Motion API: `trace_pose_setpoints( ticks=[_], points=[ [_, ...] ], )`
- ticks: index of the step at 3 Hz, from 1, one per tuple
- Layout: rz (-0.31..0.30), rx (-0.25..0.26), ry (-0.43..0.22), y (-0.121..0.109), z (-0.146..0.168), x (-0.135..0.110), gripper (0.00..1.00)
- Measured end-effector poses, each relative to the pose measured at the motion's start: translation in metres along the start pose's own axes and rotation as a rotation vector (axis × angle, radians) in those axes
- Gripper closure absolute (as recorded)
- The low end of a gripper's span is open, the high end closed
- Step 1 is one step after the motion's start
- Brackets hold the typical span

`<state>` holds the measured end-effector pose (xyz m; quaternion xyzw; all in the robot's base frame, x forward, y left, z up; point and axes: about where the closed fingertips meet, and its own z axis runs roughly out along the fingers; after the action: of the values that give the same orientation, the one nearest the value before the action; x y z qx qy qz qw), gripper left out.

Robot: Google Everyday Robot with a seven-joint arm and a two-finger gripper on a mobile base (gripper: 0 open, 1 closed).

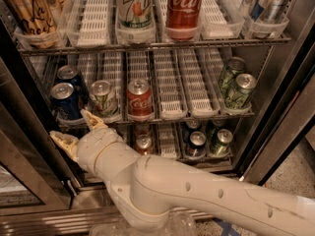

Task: Pick pepsi can from middle shelf of fridge

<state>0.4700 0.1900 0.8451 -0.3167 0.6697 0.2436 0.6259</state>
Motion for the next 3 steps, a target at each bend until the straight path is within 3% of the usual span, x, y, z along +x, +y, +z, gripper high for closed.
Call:
trace_pose_setpoints(
  ticks=[1,3],
  points=[
    [-0.010,-0.014,0.005,-0.0021,0.0131,-0.0011,0.26],
    [-0.009,-0.014,0.005,-0.0022,0.0131,-0.0011,0.18]
  ],
)
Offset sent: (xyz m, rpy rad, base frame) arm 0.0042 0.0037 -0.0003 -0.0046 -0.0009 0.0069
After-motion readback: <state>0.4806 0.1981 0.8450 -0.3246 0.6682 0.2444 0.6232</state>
